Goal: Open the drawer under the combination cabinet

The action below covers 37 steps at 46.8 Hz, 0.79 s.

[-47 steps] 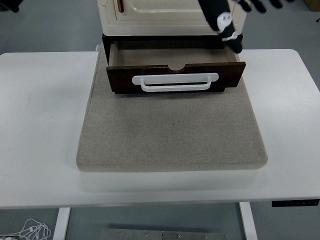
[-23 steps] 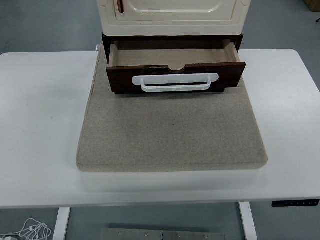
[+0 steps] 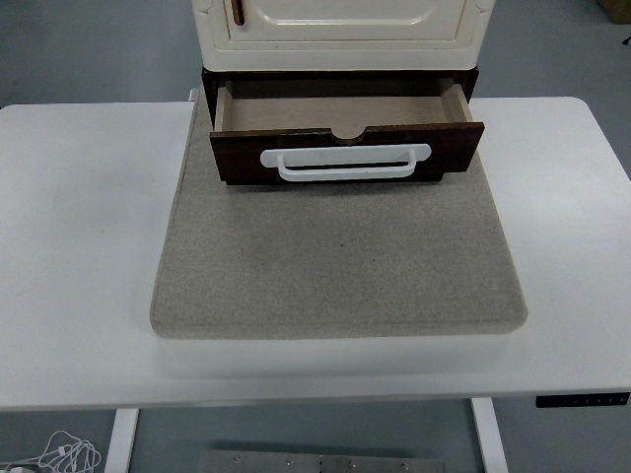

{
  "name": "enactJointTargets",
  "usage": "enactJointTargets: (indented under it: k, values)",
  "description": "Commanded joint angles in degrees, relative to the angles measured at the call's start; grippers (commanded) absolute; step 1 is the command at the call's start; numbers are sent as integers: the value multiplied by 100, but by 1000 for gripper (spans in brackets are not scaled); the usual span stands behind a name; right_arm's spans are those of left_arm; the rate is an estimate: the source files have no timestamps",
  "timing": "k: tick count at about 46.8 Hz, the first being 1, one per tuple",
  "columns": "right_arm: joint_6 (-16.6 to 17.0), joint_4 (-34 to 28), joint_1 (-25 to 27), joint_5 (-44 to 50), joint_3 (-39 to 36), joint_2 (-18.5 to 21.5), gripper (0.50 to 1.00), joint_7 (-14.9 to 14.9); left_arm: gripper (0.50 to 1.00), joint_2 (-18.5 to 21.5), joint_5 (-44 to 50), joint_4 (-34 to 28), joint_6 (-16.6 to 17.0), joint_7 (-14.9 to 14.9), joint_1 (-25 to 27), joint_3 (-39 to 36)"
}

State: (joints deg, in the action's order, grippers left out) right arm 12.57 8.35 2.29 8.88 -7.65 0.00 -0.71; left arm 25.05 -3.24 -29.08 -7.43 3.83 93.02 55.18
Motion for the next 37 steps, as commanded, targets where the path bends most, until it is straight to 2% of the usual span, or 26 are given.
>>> enactJointTargets:
  k: [1,5,13,30,37]
  values:
    - [0,0,0,0,0,0,926,1,1000,-8,323,490,-13,30,-55,-25]
    - [0,0,9,0,0,0,926,1,1000,-52,560,781,-31,48,-204,-25]
    - [0,0,0,0,0,0,928,1,1000,-131,1044,825,-13,74,-802,-25]
    - [0,0,0,0,9,0,926,1,1000,-641,1141,878,119,136,-1839,54]
    - [0,0,9,0,0,0,926,1,1000,-808,1799,1133,66,127,-2112,36]
